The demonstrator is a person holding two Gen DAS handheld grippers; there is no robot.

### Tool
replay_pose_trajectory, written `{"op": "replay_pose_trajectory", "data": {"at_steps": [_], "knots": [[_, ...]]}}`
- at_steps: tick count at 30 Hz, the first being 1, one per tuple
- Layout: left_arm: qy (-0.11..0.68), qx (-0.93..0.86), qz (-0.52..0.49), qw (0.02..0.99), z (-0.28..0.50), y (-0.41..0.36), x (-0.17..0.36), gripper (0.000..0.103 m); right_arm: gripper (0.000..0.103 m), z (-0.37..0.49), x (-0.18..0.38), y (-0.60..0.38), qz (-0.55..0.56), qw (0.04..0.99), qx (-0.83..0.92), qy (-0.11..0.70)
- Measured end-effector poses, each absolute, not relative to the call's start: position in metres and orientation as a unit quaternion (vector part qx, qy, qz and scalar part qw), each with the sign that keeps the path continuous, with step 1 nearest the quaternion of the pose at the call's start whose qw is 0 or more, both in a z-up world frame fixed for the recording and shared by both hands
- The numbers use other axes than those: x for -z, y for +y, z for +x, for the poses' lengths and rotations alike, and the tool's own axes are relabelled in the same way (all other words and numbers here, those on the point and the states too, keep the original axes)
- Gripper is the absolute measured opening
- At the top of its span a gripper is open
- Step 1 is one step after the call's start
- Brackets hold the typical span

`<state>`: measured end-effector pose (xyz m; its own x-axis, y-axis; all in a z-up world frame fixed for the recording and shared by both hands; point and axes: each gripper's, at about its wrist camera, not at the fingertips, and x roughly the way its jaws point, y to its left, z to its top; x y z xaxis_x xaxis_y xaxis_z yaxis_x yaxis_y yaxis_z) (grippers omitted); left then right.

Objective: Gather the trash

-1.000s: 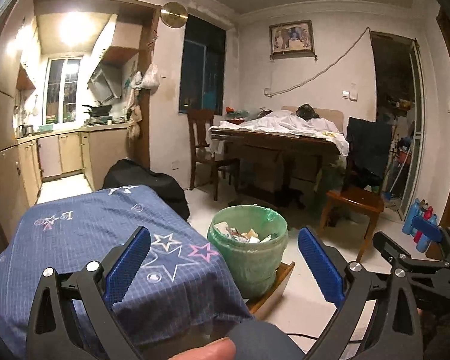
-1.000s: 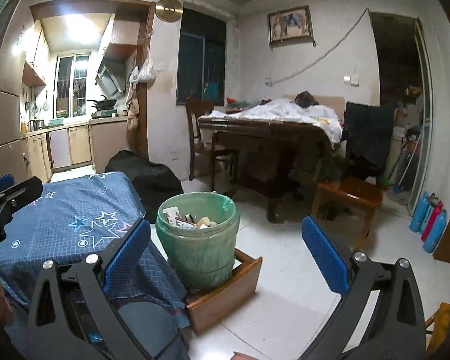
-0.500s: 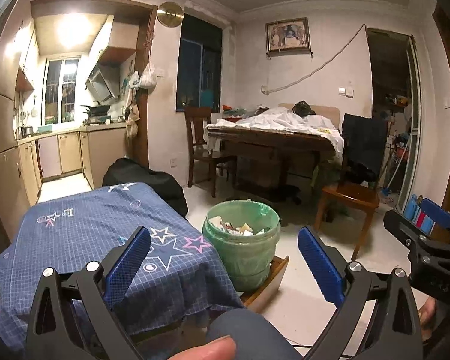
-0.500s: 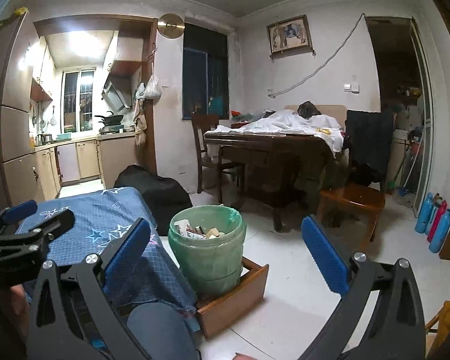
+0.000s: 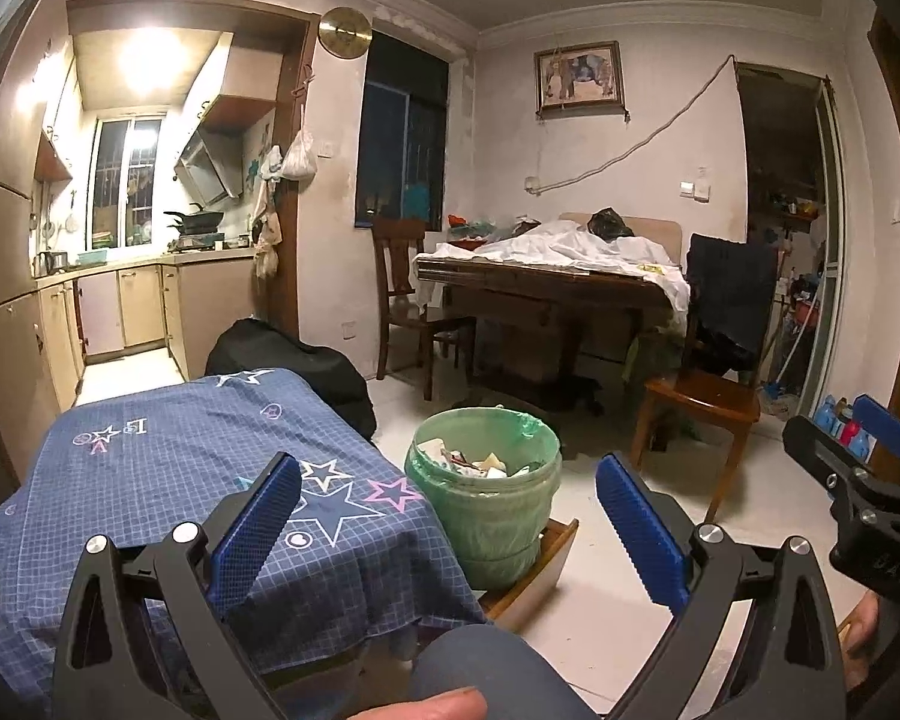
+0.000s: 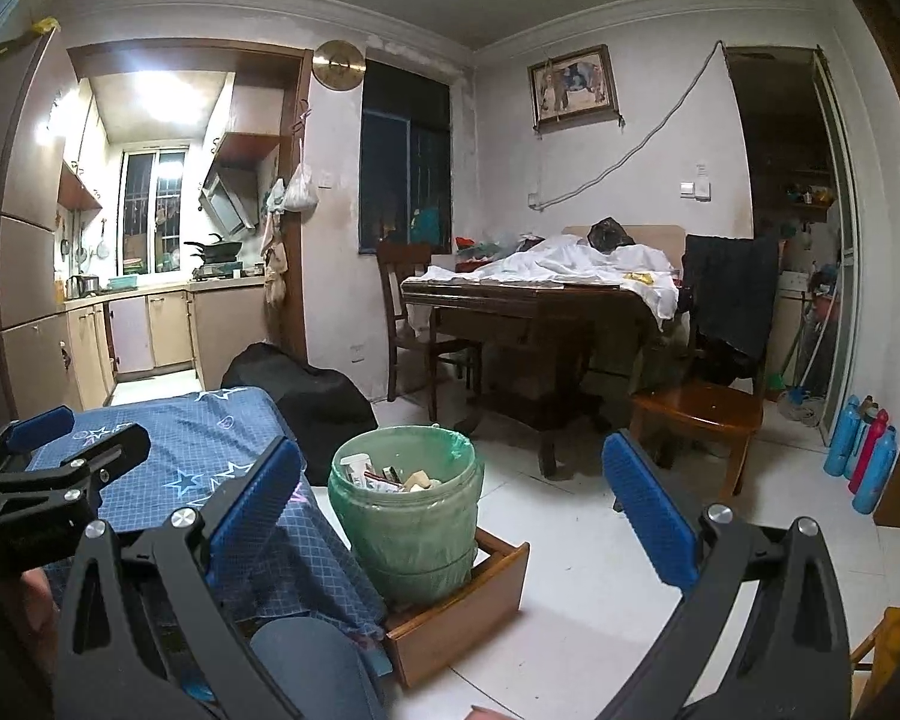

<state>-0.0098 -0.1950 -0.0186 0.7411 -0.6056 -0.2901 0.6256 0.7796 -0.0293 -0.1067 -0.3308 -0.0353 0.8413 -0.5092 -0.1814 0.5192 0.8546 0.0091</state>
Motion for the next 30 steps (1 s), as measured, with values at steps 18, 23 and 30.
{"op": "replay_pose_trajectory", "data": {"at_steps": [18, 23, 30], "knots": [[0.137, 0.351, 0.026, 0.926, -0.010, -0.198, 0.026, 0.098, 0.098, -0.110, 0.032, -0.333, 0.027, 0.961, 0.262, 0.080], [0.129, 0.347, 0.028, 0.928, -0.012, -0.199, 0.029, 0.098, 0.098, -0.110, 0.031, -0.335, 0.027, 0.962, 0.260, 0.082], [0.127, 0.346, 0.033, 0.929, -0.015, -0.202, 0.031, 0.098, 0.098, -0.107, 0.030, -0.339, 0.027, 0.963, 0.255, 0.087]]}}
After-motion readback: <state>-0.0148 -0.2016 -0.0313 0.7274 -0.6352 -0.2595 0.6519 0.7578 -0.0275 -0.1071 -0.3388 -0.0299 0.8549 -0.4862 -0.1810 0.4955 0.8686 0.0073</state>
